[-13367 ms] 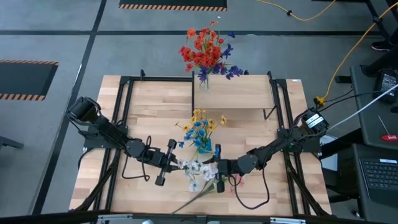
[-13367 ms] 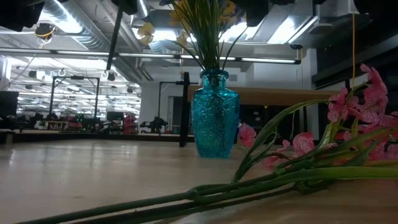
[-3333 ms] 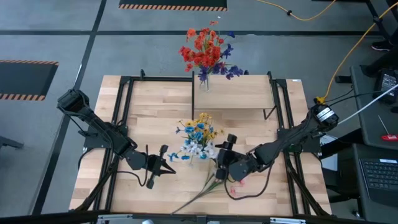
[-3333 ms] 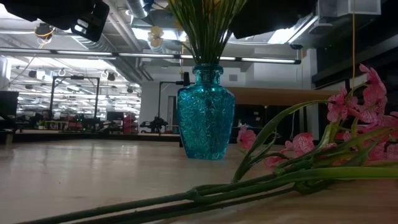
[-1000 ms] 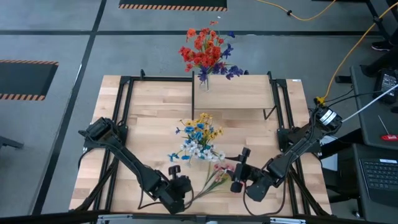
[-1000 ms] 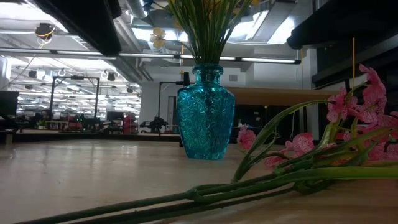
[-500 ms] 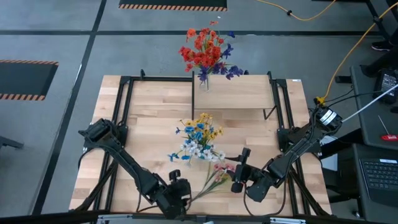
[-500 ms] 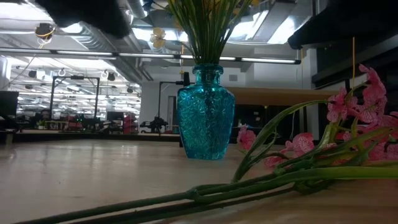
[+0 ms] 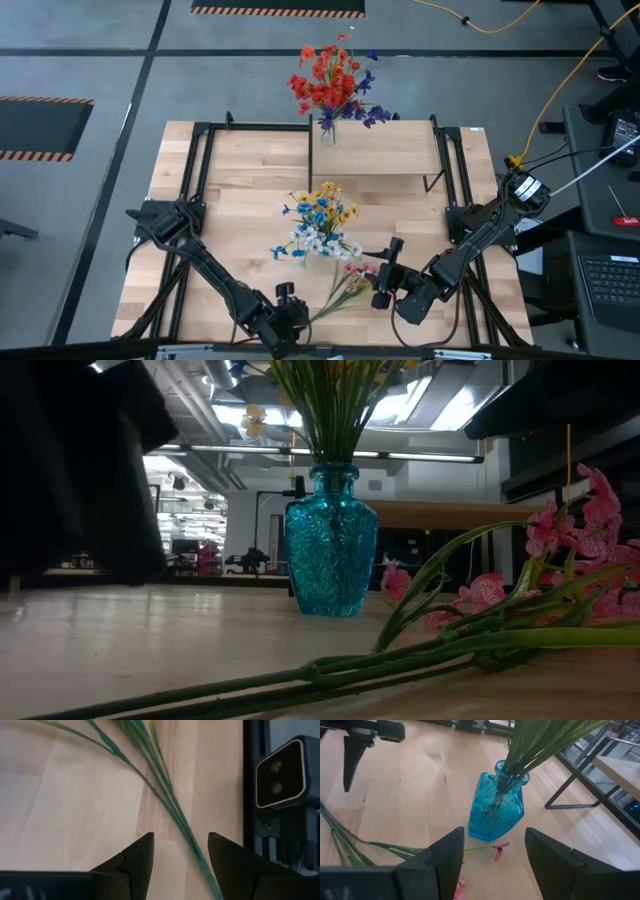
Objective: Pick and place flowers into a vace then onto a shelf
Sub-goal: Put the pink flowers into the blue vase
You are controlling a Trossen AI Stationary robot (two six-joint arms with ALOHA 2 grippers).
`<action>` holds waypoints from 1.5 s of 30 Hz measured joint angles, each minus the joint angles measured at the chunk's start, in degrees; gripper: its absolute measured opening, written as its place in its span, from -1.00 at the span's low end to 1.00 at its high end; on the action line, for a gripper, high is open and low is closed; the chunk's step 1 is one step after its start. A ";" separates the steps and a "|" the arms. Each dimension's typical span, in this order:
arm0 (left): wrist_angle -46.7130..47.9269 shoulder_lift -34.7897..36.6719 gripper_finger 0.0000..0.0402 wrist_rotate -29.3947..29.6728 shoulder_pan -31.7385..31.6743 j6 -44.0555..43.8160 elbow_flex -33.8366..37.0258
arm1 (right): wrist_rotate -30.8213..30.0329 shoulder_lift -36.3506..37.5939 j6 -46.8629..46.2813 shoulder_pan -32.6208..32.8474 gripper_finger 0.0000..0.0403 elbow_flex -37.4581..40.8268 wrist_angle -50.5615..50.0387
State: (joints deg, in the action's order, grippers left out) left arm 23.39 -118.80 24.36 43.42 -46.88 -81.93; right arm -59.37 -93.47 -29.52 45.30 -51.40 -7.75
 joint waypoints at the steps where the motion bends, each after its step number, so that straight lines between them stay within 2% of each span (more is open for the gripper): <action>1: -0.49 -0.29 -0.11 -0.04 0.00 -0.16 0.00 | 0.00 -0.02 -0.02 0.00 0.05 0.00 -0.06; 10: -1.39 -3.66 -0.11 -0.79 -0.02 3.43 -0.03 | -0.03 -0.01 -0.30 -0.02 0.05 0.00 -0.36; 18: -1.07 -4.57 -0.11 -0.46 0.04 3.20 -0.16 | -0.03 -0.01 -0.35 -0.02 0.05 0.00 -0.36; 26: 6.61 -4.52 -0.11 0.50 -0.02 -2.70 -0.40 | -0.02 -0.02 -0.42 -0.02 0.05 0.00 -0.33; 33: 9.20 -4.57 -0.11 1.76 -0.10 -4.45 -0.28 | -0.02 0.00 -0.42 -0.02 0.05 0.00 -0.31; 41: 9.48 -4.47 -0.11 -3.60 -2.34 -7.82 -0.24 | 0.02 0.00 -1.75 -0.02 0.05 0.00 -0.29; 45: 8.15 -4.44 -0.13 -3.96 -2.64 -6.51 -0.05 | 0.02 0.00 -1.75 -0.02 0.05 0.00 -0.31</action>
State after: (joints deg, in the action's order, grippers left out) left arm 31.54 -123.24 20.40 40.77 -53.39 -81.98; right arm -59.35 -93.48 -31.27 45.28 -51.40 -8.05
